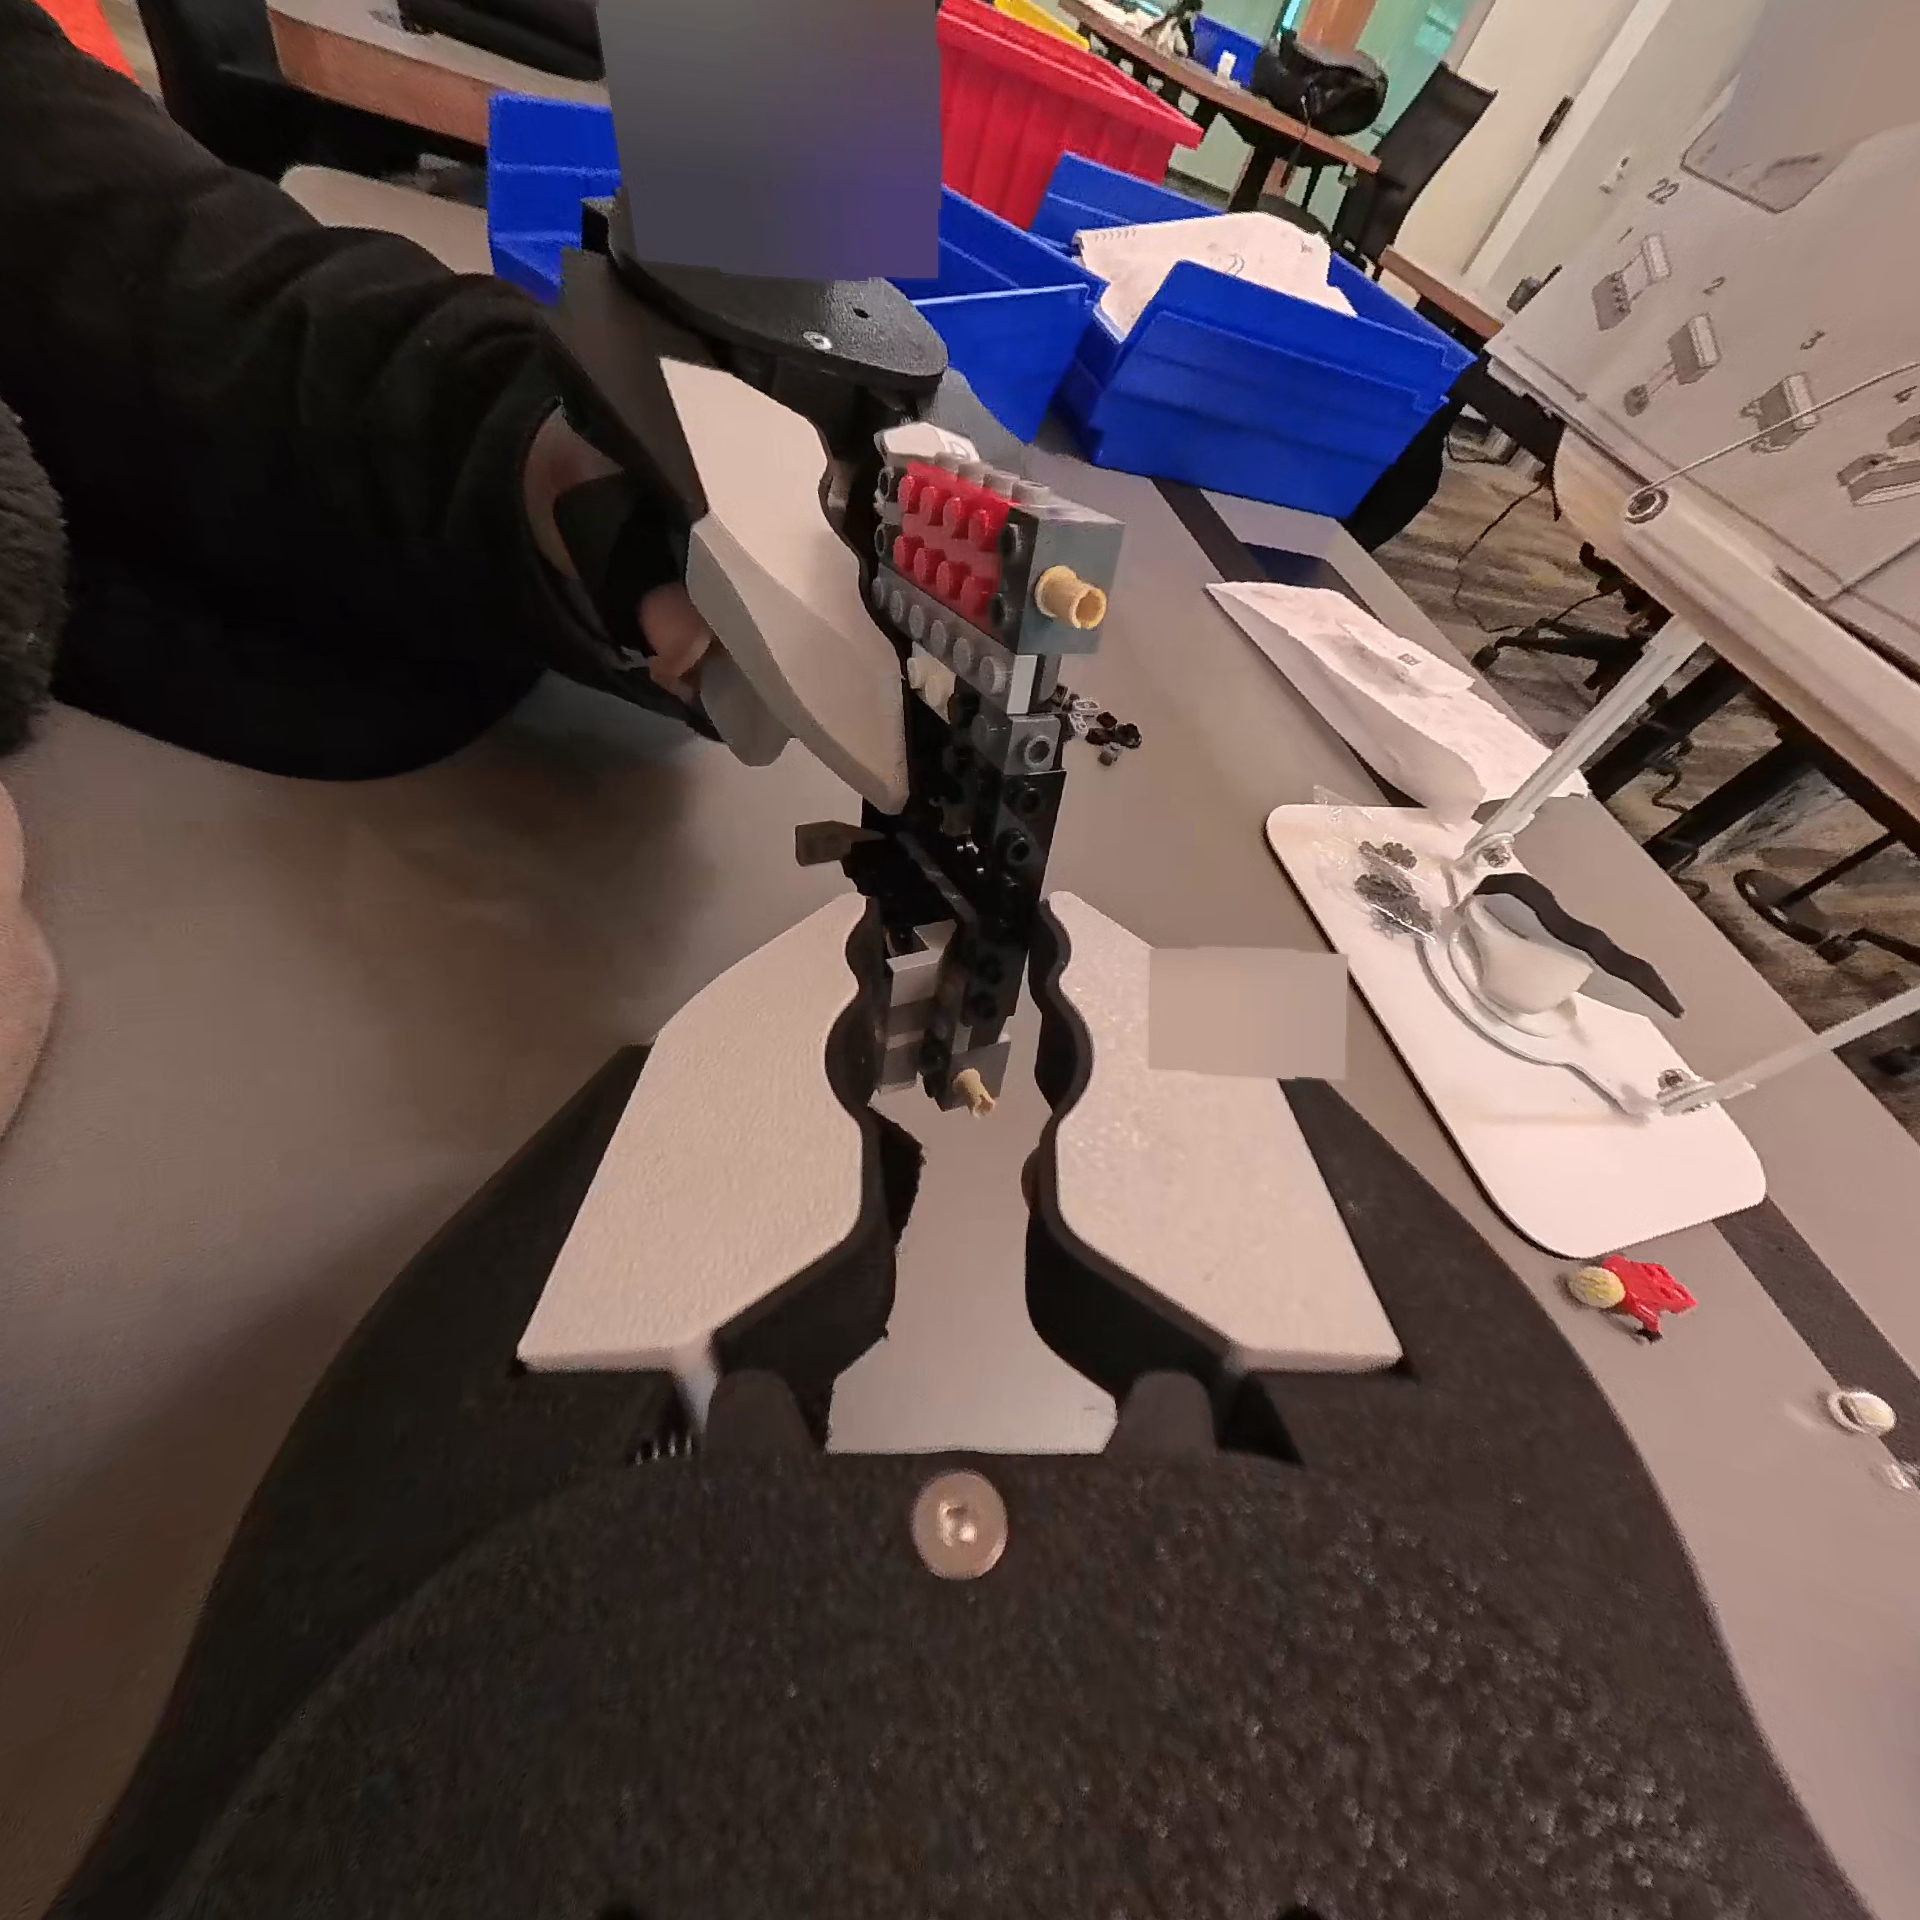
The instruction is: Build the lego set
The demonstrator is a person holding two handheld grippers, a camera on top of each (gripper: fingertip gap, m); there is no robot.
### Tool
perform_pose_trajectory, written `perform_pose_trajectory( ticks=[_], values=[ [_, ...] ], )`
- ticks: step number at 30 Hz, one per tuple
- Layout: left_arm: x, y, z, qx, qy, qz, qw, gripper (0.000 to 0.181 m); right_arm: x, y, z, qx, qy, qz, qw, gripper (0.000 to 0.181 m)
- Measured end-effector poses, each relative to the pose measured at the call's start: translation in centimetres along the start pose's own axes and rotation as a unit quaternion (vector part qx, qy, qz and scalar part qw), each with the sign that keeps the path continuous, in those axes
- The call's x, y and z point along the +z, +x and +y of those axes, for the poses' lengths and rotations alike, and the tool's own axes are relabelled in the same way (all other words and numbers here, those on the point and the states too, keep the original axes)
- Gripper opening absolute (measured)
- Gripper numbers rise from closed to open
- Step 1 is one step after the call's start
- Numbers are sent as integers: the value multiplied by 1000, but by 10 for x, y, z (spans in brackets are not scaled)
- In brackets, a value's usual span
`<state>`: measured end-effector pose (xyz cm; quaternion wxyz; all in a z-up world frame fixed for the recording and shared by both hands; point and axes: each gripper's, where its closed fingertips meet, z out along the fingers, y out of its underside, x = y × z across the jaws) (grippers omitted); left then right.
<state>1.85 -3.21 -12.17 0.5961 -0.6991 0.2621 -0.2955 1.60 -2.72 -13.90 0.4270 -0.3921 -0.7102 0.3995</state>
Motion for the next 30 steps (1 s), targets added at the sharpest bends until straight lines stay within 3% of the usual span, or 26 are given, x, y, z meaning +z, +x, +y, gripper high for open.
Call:
perform_pose_trajectory(
  ticks=[11,17,21,30],
  values=[
    [-3,2,-5,14,14,4,1000,15,1,-2,-6,16,20,4,1000,27],
    [-4,11,-8,34,17,30,999,14,-8,-12,-4,58,25,-71,995,41],
    [-3,21,-9,43,18,53,997,14,-7,-24,-6,63,42,-104,992,28],
    [-3,21,-11,43,30,47,998,15,-4,-22,-6,35,39,-70,996,28]
  ],
)
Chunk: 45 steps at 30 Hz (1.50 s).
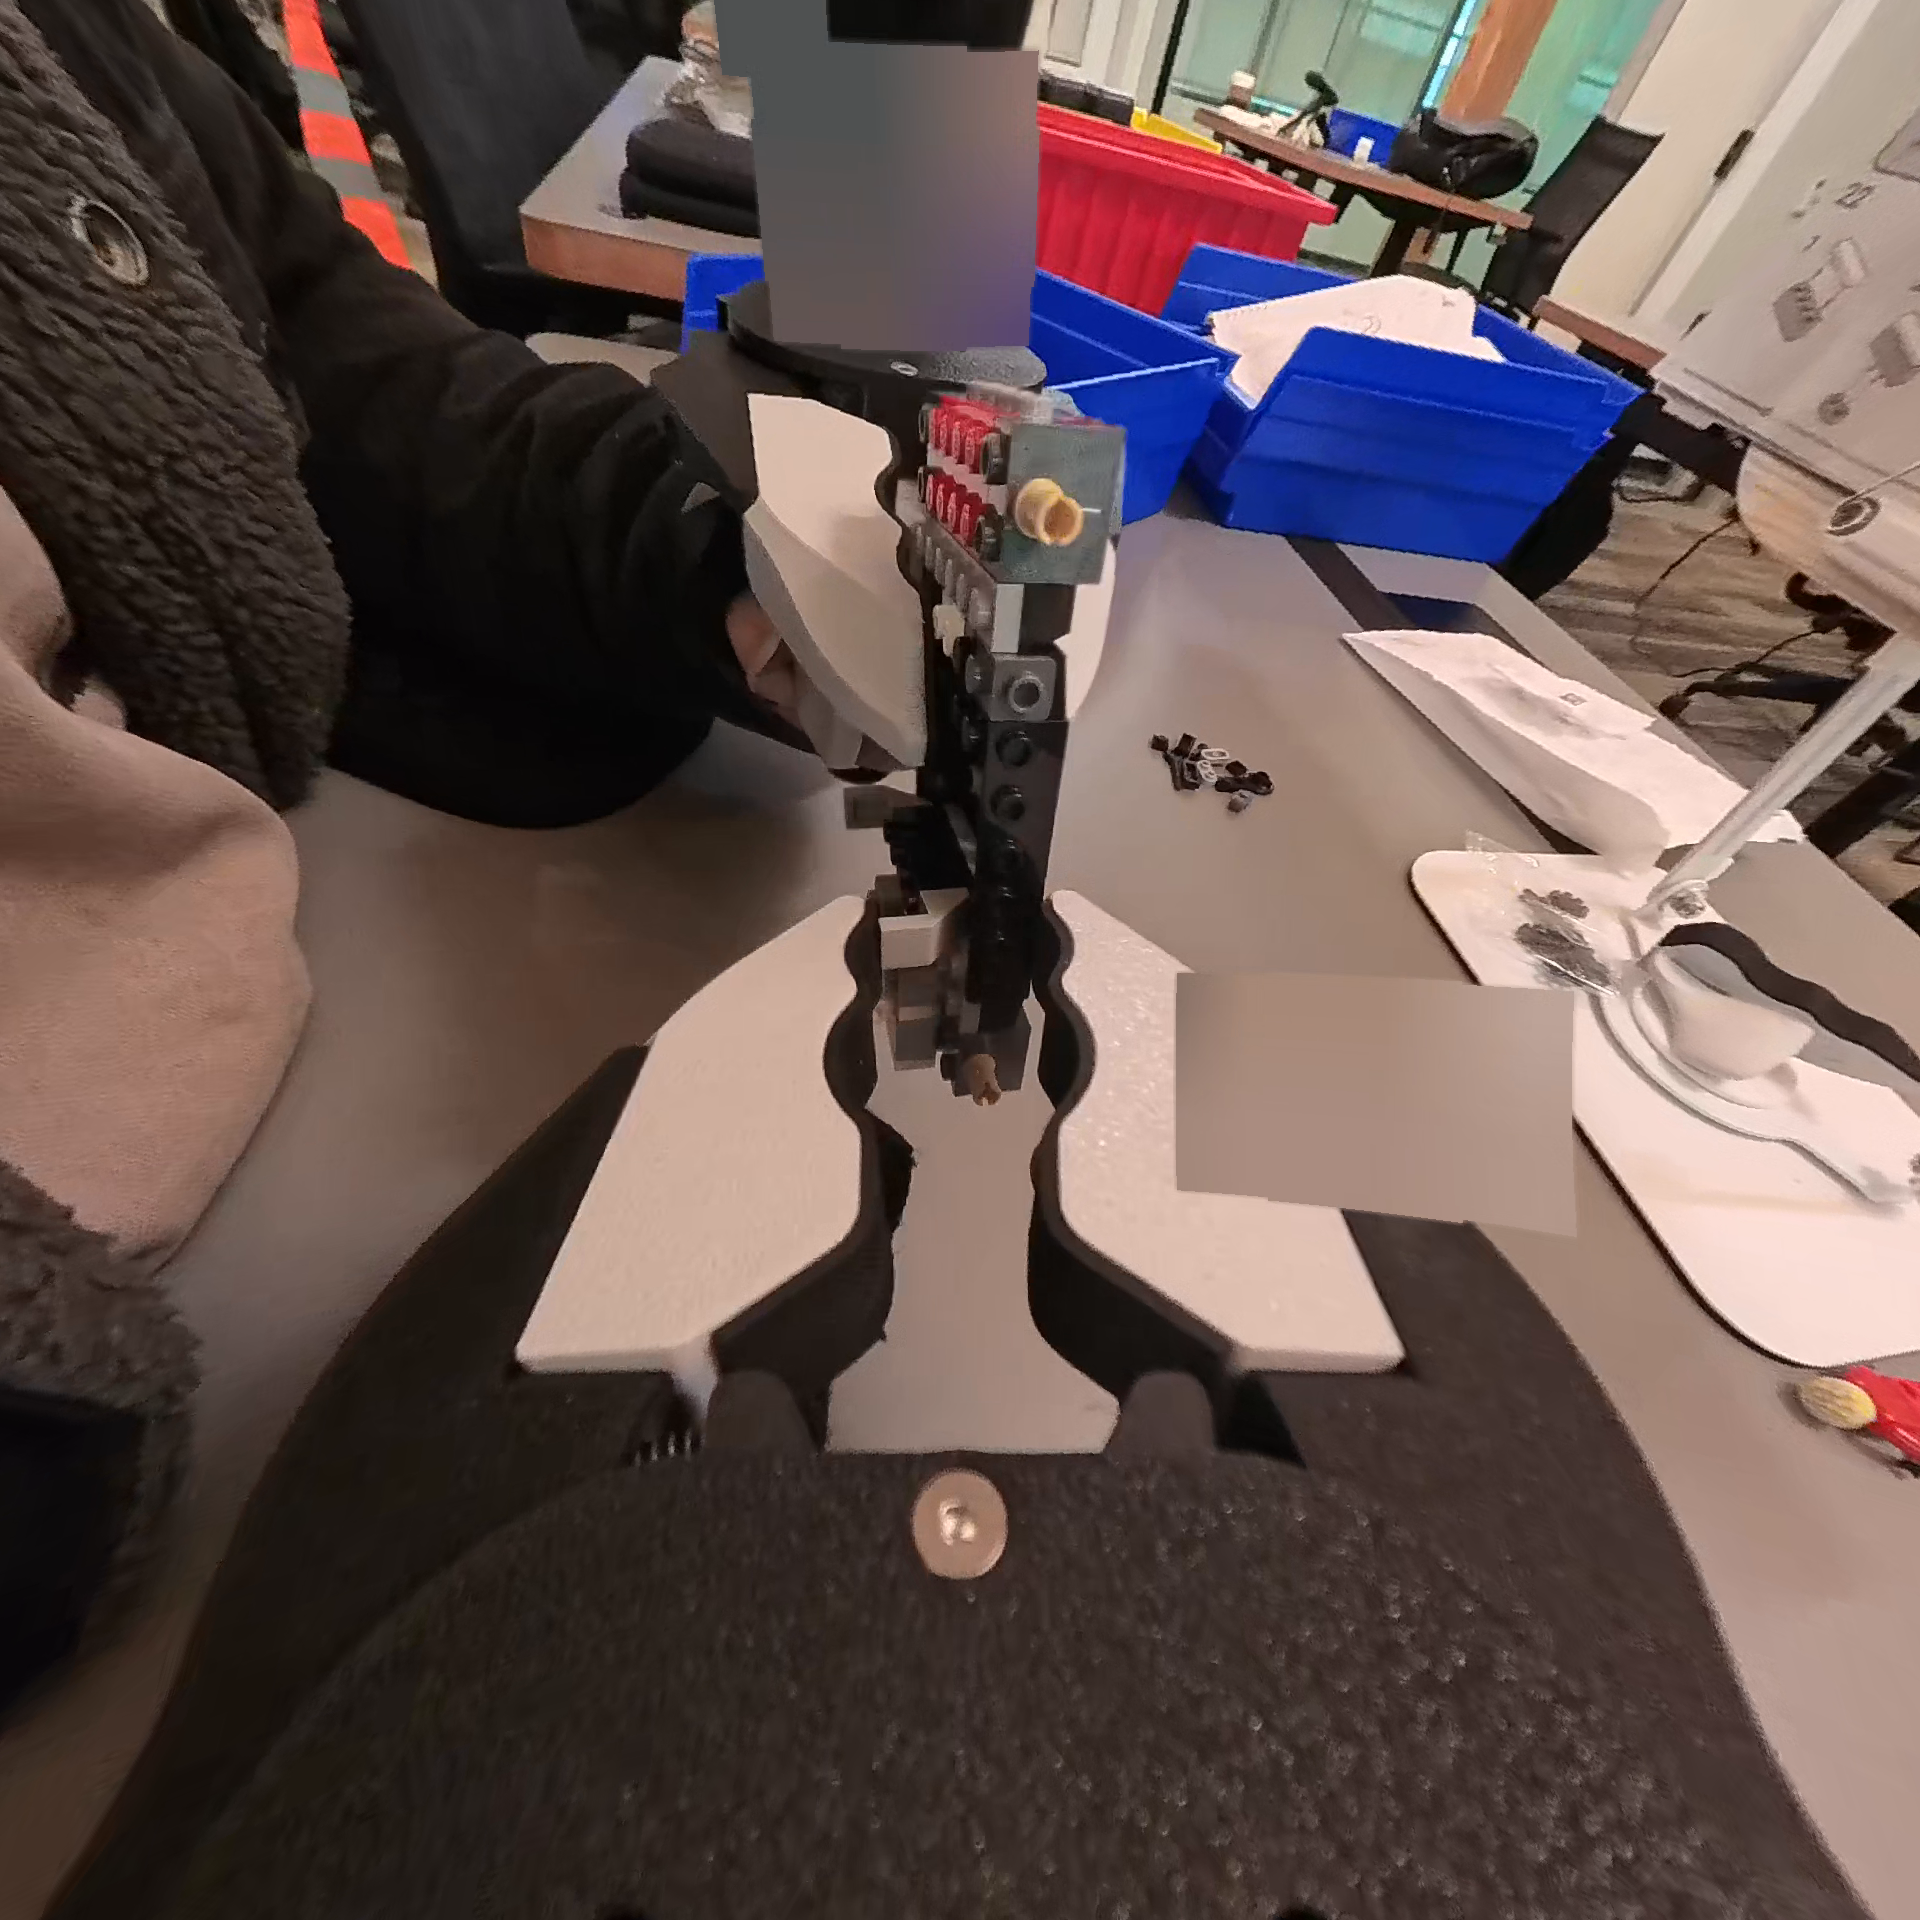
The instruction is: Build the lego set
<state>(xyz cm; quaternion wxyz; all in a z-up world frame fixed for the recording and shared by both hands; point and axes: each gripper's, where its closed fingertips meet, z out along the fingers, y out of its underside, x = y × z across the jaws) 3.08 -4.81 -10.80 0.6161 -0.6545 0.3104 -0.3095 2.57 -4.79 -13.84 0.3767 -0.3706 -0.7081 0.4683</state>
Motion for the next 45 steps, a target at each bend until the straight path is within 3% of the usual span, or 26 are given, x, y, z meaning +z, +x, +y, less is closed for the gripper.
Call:
perform_pose_trajectory(
  ticks=[14,19,31,45],
  values=[
    [-1,-7,-4,-10,27,-23,999,14,6,10,-5,15,3,52,999,30],
    [-4,-15,-6,-3,31,-45,999,14,-6,18,-13,37,24,61,997,33],
    [-1,-21,-3,23,6,-88,996,14,-4,24,-8,-2,-30,114,993,25],
    [3,-14,-4,37,-1,-84,996,14,-11,18,-10,3,-23,79,997,29]
  ],
)
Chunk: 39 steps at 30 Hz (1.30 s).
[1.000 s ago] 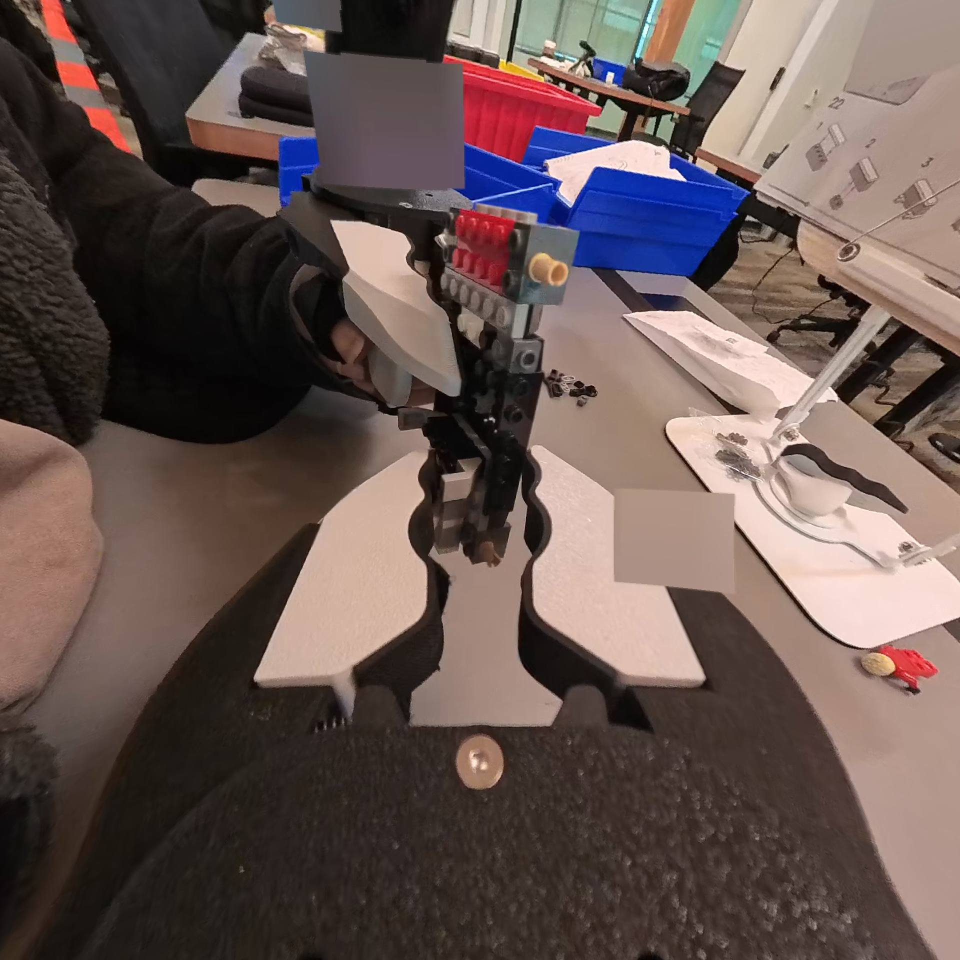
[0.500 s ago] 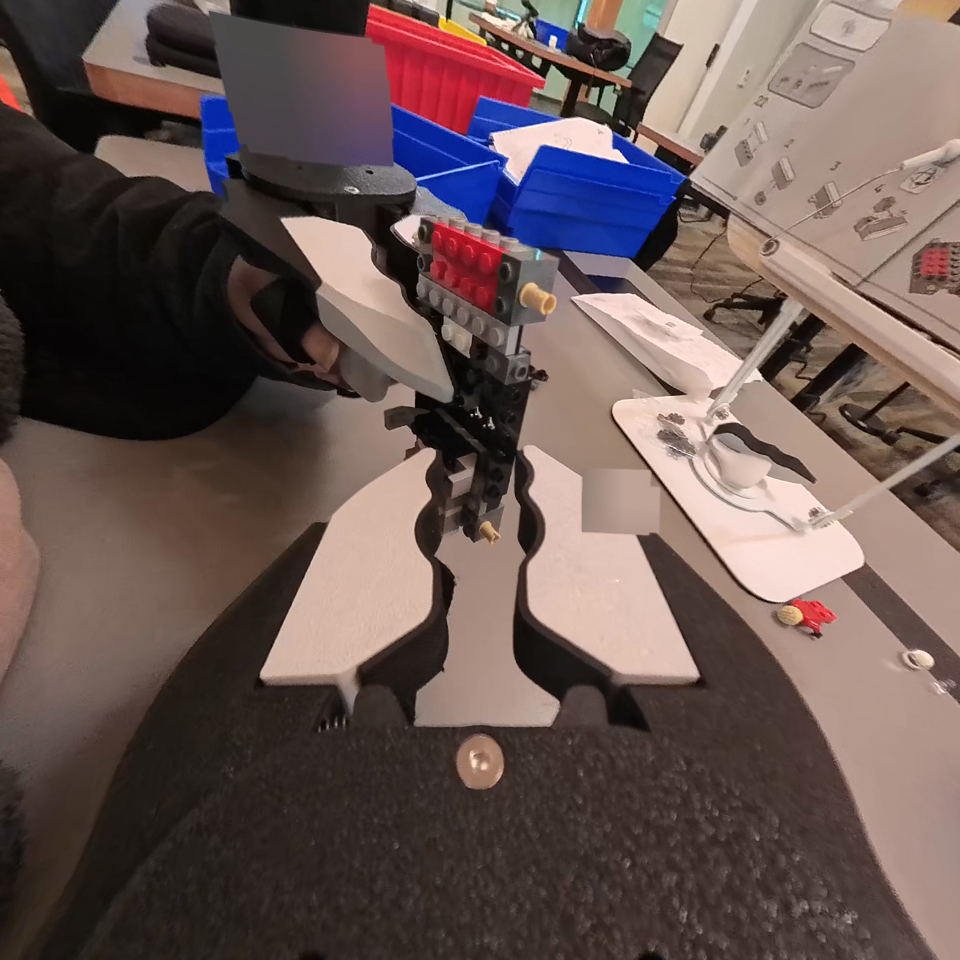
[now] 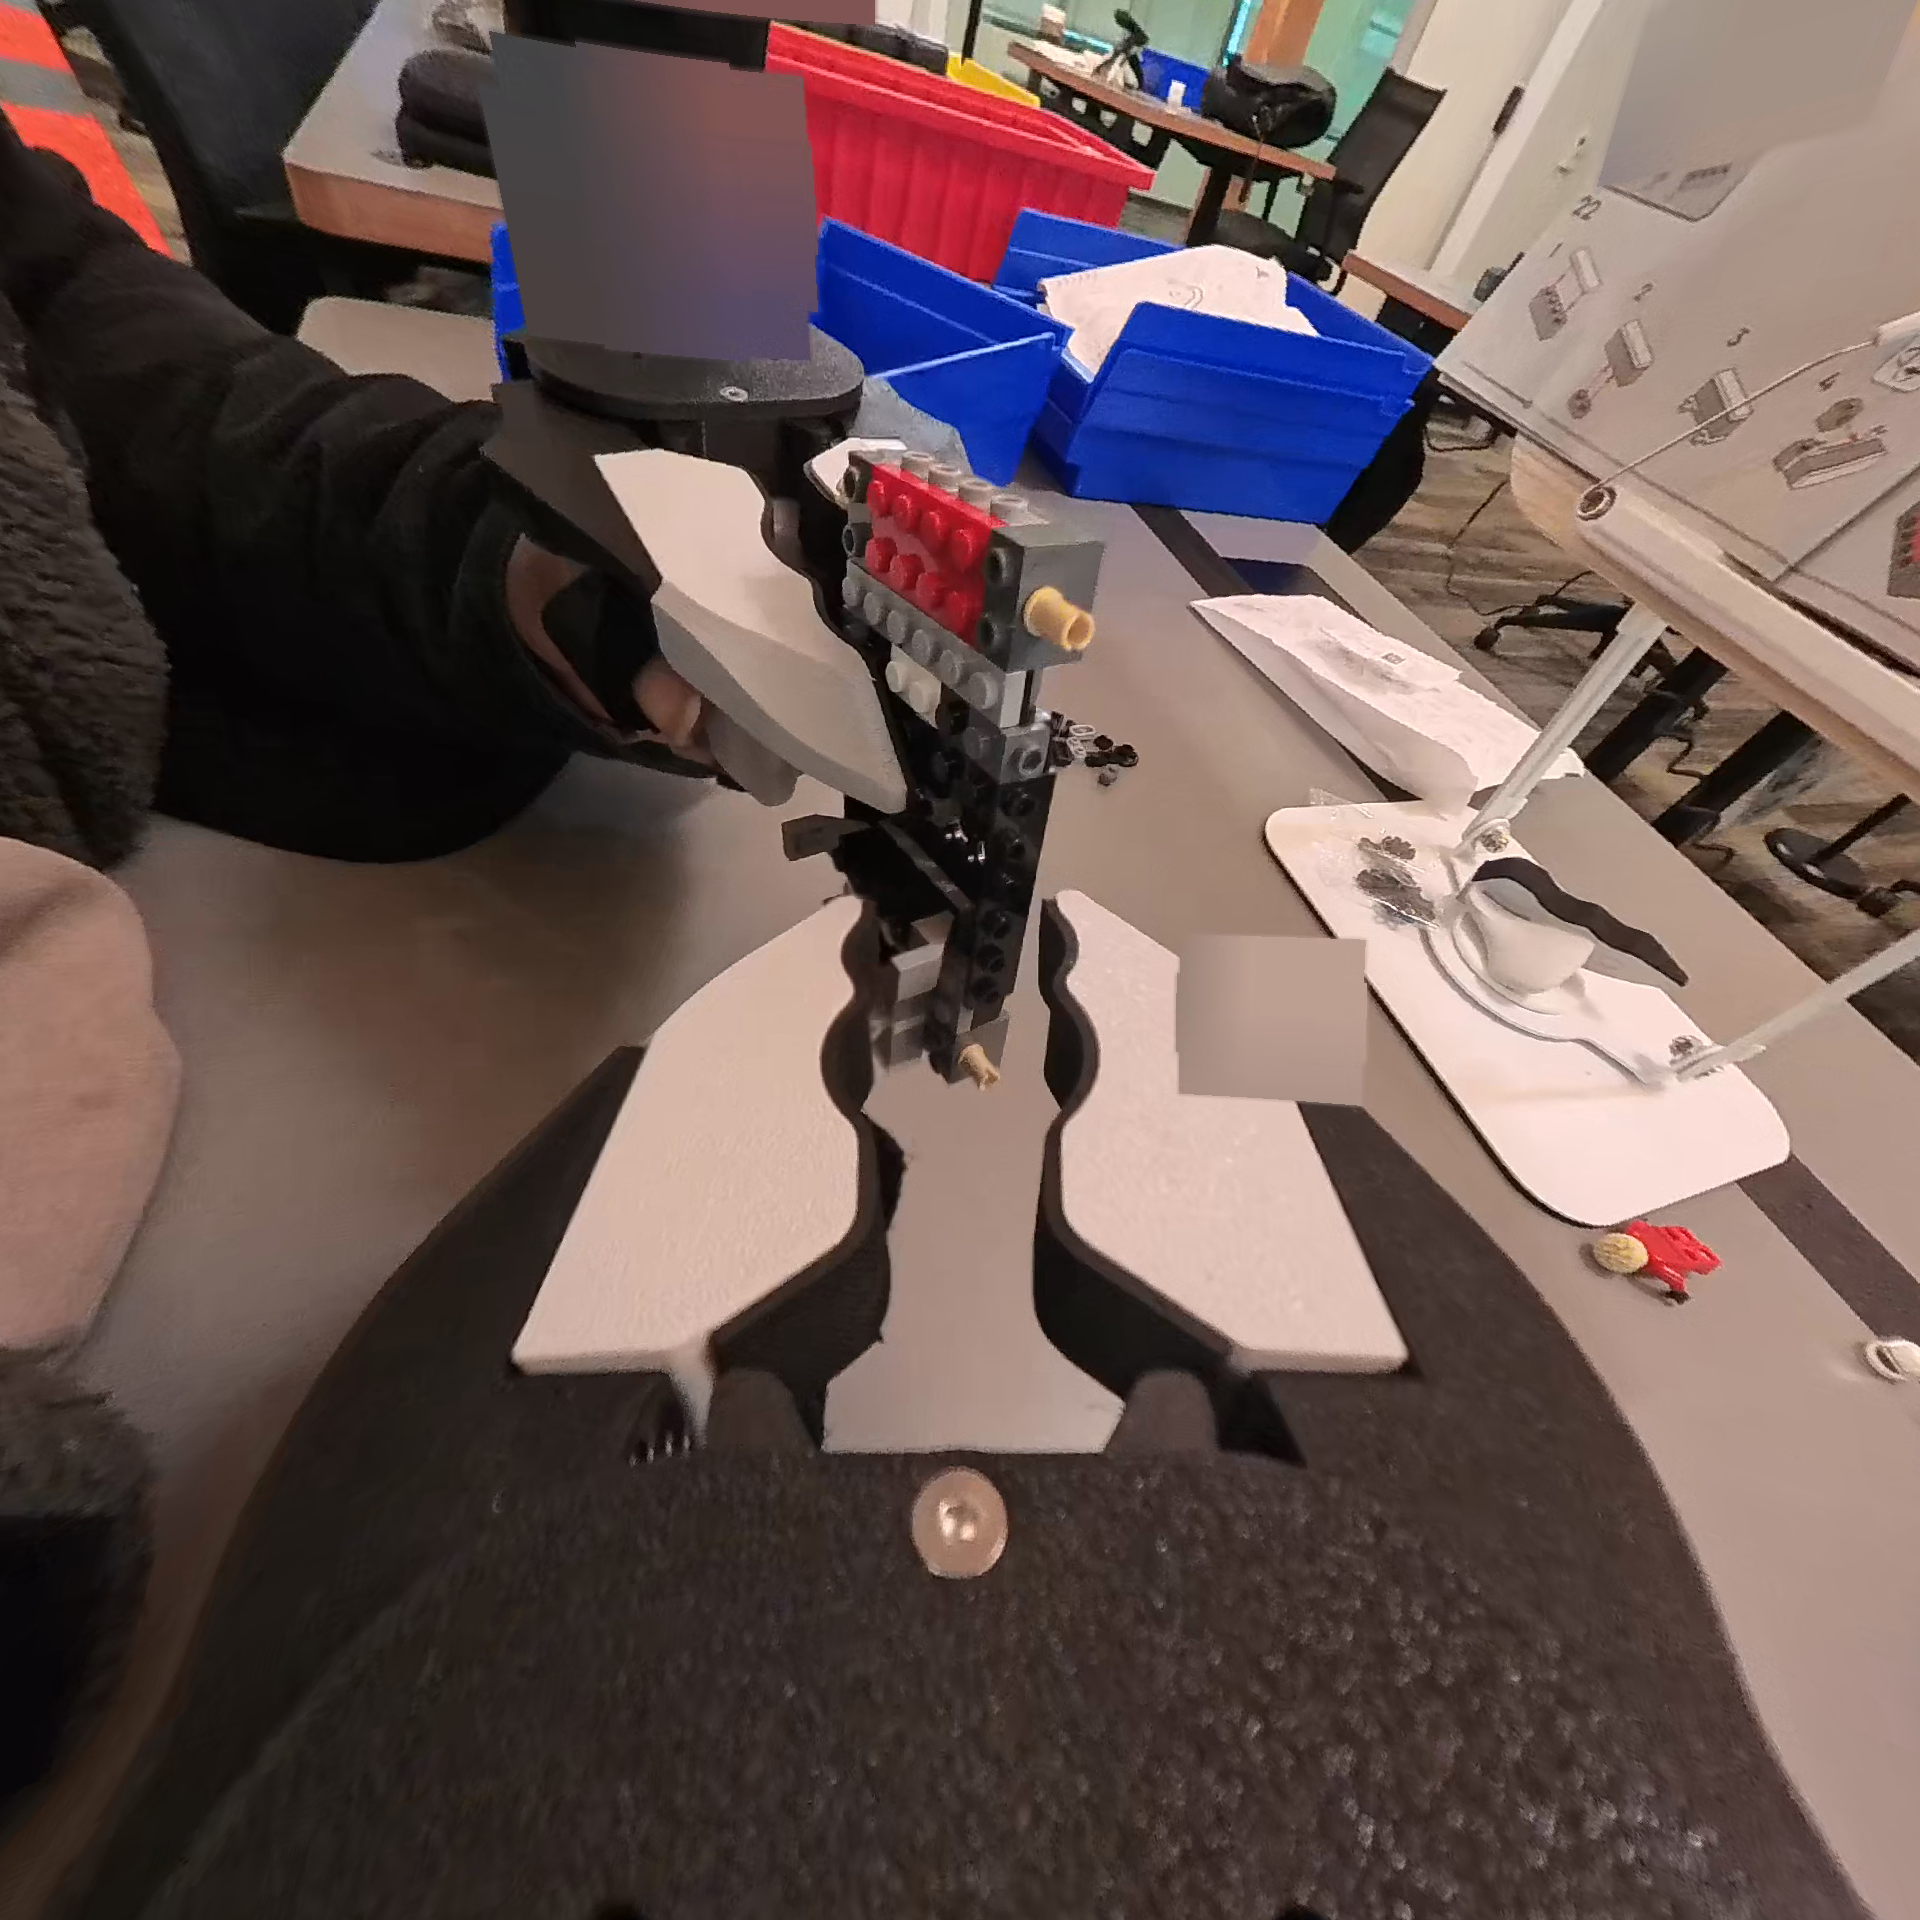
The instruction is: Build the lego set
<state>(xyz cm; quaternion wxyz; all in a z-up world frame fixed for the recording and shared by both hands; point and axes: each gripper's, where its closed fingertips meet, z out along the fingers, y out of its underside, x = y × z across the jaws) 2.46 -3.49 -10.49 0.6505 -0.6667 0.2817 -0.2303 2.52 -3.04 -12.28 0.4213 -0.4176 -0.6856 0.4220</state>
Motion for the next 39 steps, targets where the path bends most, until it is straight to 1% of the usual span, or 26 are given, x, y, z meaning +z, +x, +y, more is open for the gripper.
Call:
perform_pose_trajectory(
  ticks=[3,5,15,24,29,33,36,39],
  values=[
    [-1,-2,1,0,-5,0,1000,14,3,1,6,-9,-13,7,1000,30],
    [0,-1,2,0,-7,0,1000,15,5,1,6,-9,-8,8,1000,25],
    [0,-5,2,-21,-3,-10,1000,16,9,5,7,-31,-4,45,999,24],
    [-1,-8,3,-31,1,-11,999,16,14,6,9,-18,-6,61,998,24],
    [-3,-8,0,-24,8,-3,1000,15,13,4,5,8,17,36,999,25],
    [-3,-3,-1,-17,10,13,1000,15,12,1,9,17,10,11,1000,34],
    [-2,2,-1,-14,7,24,1000,14,13,-7,10,24,19,-16,999,27],
    [-3,4,-1,-14,6,32,999,15,11,-11,8,35,29,-36,998,27]
  ],
)
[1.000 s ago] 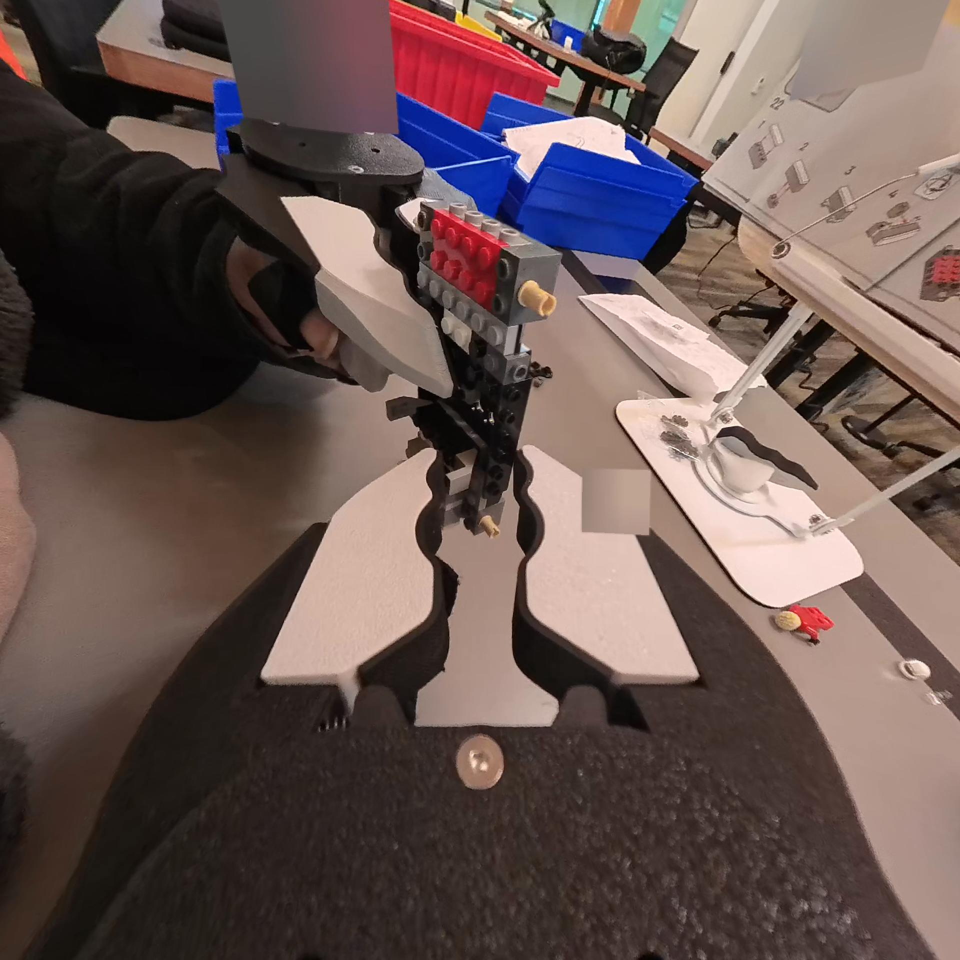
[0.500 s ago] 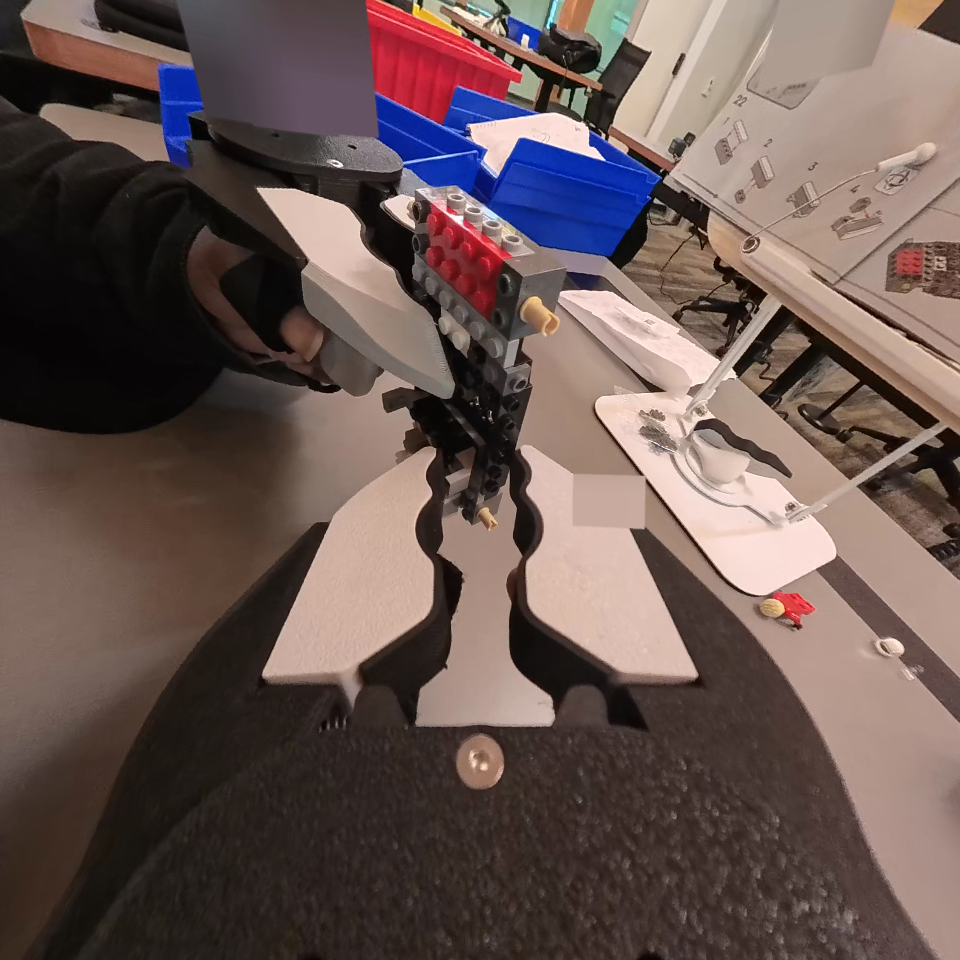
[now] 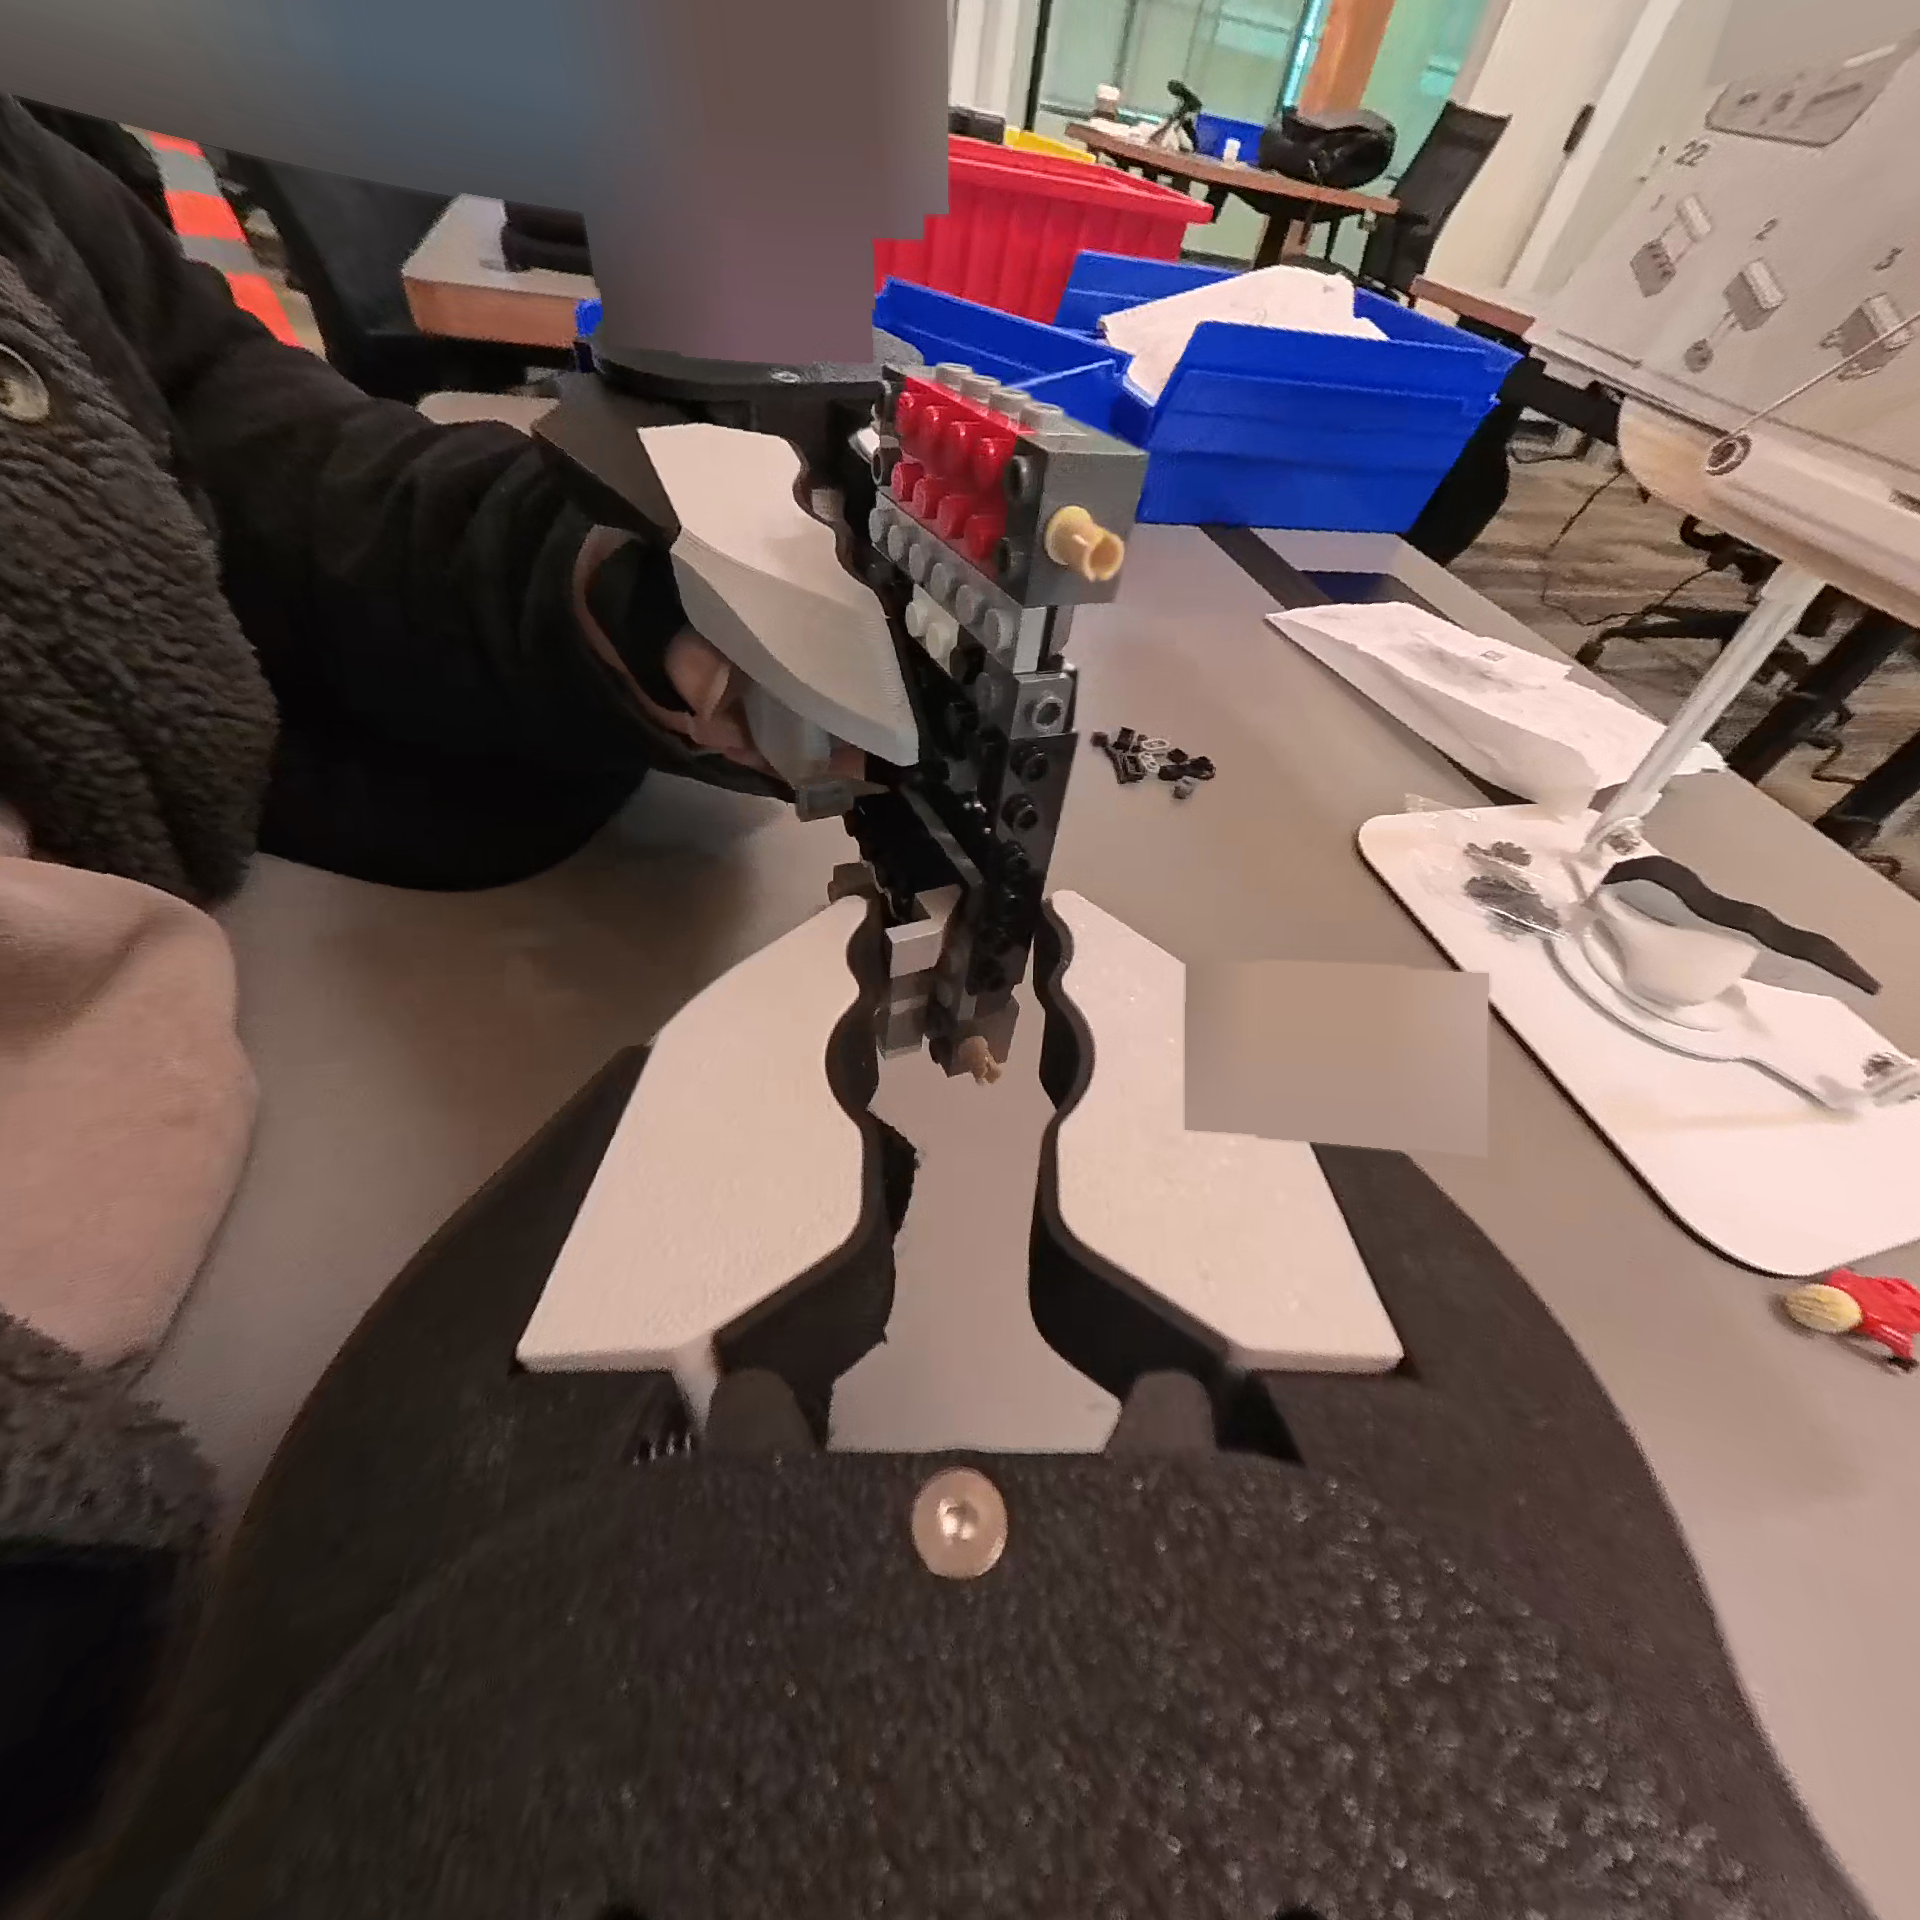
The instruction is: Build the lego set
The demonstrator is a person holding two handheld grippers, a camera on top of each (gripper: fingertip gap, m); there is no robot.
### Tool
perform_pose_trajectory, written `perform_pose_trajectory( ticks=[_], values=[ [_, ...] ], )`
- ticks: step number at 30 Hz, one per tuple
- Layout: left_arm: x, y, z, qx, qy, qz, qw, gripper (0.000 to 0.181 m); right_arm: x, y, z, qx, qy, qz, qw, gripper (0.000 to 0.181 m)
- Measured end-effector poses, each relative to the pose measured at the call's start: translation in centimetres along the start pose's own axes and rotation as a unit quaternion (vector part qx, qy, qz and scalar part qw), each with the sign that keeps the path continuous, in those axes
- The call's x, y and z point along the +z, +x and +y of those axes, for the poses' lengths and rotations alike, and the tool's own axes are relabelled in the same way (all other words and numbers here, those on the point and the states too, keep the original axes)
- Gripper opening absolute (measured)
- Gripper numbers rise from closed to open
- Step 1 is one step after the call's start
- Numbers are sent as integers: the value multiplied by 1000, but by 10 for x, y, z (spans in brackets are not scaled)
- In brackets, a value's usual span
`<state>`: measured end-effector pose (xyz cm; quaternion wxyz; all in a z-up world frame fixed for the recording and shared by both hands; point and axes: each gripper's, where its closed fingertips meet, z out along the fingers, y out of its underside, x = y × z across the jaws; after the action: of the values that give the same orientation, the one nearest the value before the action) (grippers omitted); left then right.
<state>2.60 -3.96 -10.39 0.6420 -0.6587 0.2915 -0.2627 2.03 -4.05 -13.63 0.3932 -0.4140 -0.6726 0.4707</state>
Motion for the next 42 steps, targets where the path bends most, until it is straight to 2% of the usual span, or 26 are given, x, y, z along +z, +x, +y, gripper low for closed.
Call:
perform_pose_trajectory(
  ticks=[6,26,32,34,36,38,42],
  values=[
    [0,-3,2,-5,-4,-6,1000,15,-4,3,-2,21,8,-5,1000,26],
    [-2,-17,2,-21,-7,-55,998,16,8,20,-1,-3,-14,121,993,24],
    [-3,-19,3,-18,-8,-59,998,16,10,21,0,14,-16,134,991,23],
    [-4,-21,3,-20,-7,-60,998,16,12,20,0,28,-13,117,993,24],
    [-7,-30,0,-54,18,-68,996,14,9,24,-2,78,4,95,992,26],
    [-14,-45,-4,-150,62,-69,984,14,5,24,0,123,10,56,991,44],
    [-29,-75,2,-343,139,-73,926,14,3,32,5,164,22,63,984,47]
  ],
)
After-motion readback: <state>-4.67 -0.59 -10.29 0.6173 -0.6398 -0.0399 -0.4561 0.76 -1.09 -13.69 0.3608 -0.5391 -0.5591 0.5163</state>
